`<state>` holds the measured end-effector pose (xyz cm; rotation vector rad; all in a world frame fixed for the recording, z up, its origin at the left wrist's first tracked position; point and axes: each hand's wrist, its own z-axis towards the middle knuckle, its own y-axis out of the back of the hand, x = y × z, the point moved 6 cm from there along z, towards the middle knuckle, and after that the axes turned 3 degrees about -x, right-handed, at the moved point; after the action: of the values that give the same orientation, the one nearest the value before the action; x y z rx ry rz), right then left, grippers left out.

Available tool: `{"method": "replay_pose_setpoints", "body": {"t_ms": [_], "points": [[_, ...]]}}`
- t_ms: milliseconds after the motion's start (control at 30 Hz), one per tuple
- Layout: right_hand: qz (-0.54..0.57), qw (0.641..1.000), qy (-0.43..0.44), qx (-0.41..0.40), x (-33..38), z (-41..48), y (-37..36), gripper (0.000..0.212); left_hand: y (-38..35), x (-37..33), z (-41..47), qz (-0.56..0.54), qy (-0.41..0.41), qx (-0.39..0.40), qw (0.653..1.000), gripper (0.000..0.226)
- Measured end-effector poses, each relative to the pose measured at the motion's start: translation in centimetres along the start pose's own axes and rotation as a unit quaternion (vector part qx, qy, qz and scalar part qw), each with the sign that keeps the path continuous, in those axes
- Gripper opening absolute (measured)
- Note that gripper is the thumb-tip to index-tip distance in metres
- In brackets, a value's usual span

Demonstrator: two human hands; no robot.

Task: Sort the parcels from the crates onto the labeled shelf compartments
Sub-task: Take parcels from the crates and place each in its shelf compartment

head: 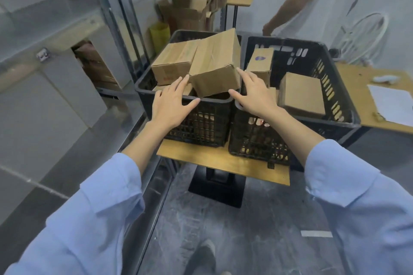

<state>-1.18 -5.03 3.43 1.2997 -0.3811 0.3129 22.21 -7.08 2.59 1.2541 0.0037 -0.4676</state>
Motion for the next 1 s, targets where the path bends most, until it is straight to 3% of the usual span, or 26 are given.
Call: {"method": "replay_pose_setpoints", "body": {"t_ms": [433,600,867,1000], "points": [[0.062,0.998,0.021,-0.003,-0.9,7.7,-3.0,0.084,-4.8,1.6,8.8,-0.098,-0.027,-0.003,0.995,0.072],[0.095,0.994,0.024,-0.039,-0.8,7.9,-3.0,0.073,-5.7,1.5,9.2,-0.280,0.016,0.012,0.960,0.073],[0.098,0.994,0.020,-0.034,-1.2,8.2,-2.3,0.067,-5.4,2.5,10.9,-0.294,0.037,0.028,0.955,0.073],[0.090,0.996,0.020,-0.012,-0.8,8.7,-2.5,0.077,-6.1,2.3,11.3,-0.300,0.047,0.066,0.951,0.081]]}}
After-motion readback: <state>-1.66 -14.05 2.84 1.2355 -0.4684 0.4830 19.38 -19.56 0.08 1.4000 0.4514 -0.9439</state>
